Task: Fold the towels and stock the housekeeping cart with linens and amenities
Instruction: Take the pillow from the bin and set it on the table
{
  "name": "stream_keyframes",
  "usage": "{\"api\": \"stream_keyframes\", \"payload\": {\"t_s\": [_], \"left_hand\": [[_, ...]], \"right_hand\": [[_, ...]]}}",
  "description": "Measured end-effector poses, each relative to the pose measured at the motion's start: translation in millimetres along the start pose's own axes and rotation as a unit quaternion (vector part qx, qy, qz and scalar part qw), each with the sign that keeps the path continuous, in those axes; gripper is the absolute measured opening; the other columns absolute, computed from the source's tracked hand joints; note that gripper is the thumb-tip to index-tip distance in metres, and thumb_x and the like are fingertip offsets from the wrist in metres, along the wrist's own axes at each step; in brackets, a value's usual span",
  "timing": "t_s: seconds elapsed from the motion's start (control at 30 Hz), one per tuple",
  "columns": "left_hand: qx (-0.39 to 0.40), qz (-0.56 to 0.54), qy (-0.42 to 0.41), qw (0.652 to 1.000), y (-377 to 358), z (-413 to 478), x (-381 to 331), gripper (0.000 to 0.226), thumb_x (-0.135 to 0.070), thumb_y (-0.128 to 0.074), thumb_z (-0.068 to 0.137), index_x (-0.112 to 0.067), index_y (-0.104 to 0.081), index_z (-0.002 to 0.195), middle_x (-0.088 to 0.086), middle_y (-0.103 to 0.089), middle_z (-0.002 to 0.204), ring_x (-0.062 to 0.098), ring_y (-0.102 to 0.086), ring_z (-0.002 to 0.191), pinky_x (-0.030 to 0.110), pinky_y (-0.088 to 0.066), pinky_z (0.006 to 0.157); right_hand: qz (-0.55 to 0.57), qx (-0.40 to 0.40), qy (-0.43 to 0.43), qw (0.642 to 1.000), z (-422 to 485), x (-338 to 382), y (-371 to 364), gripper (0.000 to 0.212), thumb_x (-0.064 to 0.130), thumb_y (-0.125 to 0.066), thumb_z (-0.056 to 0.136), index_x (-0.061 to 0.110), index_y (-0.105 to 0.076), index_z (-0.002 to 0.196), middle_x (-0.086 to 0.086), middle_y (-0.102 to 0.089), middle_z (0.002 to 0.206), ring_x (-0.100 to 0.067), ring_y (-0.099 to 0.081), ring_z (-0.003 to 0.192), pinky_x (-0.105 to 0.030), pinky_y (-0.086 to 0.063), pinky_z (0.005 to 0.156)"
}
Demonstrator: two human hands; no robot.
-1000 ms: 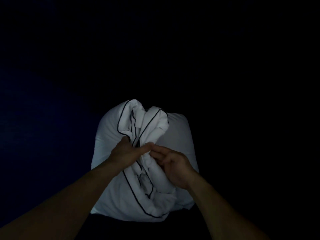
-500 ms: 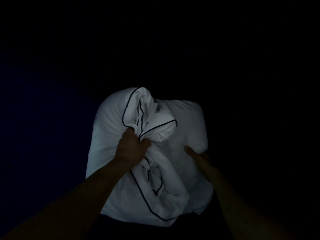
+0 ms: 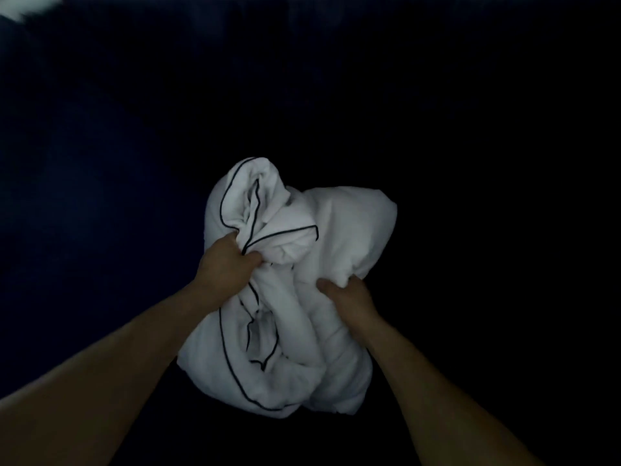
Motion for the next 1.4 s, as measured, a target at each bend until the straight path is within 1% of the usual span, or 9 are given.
{"api": "stream_keyframes", "payload": {"t_s": [0.17,0.27,0.43,0.57,0.83,0.97,1.07,1.23,1.4], "left_hand": [[-0.026,-0.022,-0.048,0.998,41,-85,-85,0.020,-0.021,-0.060,0.091,-0.011,-0.065,0.107,0.003,-0.066,0.092,0.019,-0.061,0.084,0.027,-0.048,0.068],[-0.037,-0.003,-0.093,0.995,59,-136,-135,0.023,-0.022,-0.060,0.088,-0.011,-0.064,0.108,0.007,-0.067,0.095,0.026,-0.062,0.089,0.032,-0.049,0.071],[-0.014,-0.025,-0.201,0.979,73,-230,-209,0.018,-0.020,-0.062,0.083,-0.013,-0.066,0.100,0.000,-0.067,0.089,0.018,-0.063,0.083,0.025,-0.049,0.066],[0.020,-0.051,-0.289,0.956,77,-313,-271,0.025,-0.026,-0.065,0.079,-0.014,-0.068,0.100,0.003,-0.071,0.092,0.021,-0.067,0.084,0.036,-0.057,0.076],[0.056,-0.097,-0.438,0.892,53,-477,-392,0.008,-0.025,-0.068,0.083,-0.025,-0.061,0.079,-0.005,-0.067,0.084,0.010,-0.064,0.074,0.019,-0.046,0.053],[0.078,-0.118,-0.472,0.870,9,-549,-446,0.006,-0.023,-0.068,0.084,-0.023,-0.063,0.080,-0.004,-0.068,0.081,0.011,-0.065,0.072,0.016,-0.048,0.050],[0.106,-0.135,-0.478,0.861,-38,-595,-487,0.008,-0.024,-0.068,0.084,-0.019,-0.066,0.089,-0.001,-0.070,0.088,0.016,-0.067,0.078,0.024,-0.052,0.061],[0.164,-0.152,-0.457,0.861,-135,-642,-534,0.005,-0.015,-0.067,0.085,-0.011,-0.068,0.085,0.000,-0.071,0.072,0.008,-0.067,0.052,0.015,-0.046,0.042],[0.197,-0.129,-0.403,0.884,-226,-628,-534,0.015,-0.020,-0.066,0.087,-0.010,-0.068,0.097,0.009,-0.072,0.089,0.024,-0.070,0.078,0.029,-0.055,0.066]], "right_hand": [[0.031,-0.021,0.087,0.995,-108,85,36,0.010,0.018,-0.075,0.086,0.023,-0.069,0.093,0.006,-0.074,0.092,-0.011,-0.070,0.084,-0.021,-0.057,0.070],[0.050,-0.055,0.128,0.989,-175,124,62,0.014,0.017,-0.078,0.082,0.019,-0.070,0.094,0.000,-0.075,0.090,-0.016,-0.071,0.084,-0.029,-0.060,0.071],[0.073,-0.138,0.203,0.967,-297,167,107,0.026,0.025,-0.081,0.071,0.015,-0.071,0.093,-0.002,-0.076,0.086,-0.023,-0.074,0.082,-0.033,-0.061,0.065],[0.076,-0.206,0.276,0.936,-404,194,150,0.033,0.028,-0.079,0.064,0.014,-0.072,0.094,-0.002,-0.076,0.084,-0.021,-0.074,0.077,-0.034,-0.060,0.067],[0.081,-0.330,0.390,0.856,-589,229,254,0.025,0.016,-0.081,0.071,0.010,-0.074,0.093,-0.005,-0.077,0.083,-0.020,-0.074,0.075,-0.032,-0.059,0.062],[0.079,-0.366,0.420,0.826,-662,231,328,0.025,0.014,-0.080,0.072,0.008,-0.073,0.095,-0.011,-0.076,0.089,-0.025,-0.073,0.082,-0.037,-0.059,0.072],[0.073,-0.380,0.428,0.817,-704,227,396,0.025,0.014,-0.080,0.074,0.007,-0.073,0.097,-0.011,-0.076,0.090,-0.018,-0.071,0.072,-0.029,-0.057,0.064],[0.052,-0.395,0.408,0.821,-741,204,507,0.023,0.012,-0.079,0.075,0.004,-0.072,0.096,-0.015,-0.074,0.095,-0.028,-0.071,0.083,-0.041,-0.059,0.079],[0.002,-0.419,0.363,0.832,-723,175,581,0.024,0.016,-0.080,0.075,0.008,-0.069,0.094,-0.008,-0.072,0.087,-0.022,-0.067,0.073,-0.028,-0.053,0.061]]}}
Point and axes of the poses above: each hand's wrist, its own z-axis towards the middle knuckle, its own y-axis out of the back of the hand, x = y × z, the point moved 3 cm from there along z, towards the middle knuckle
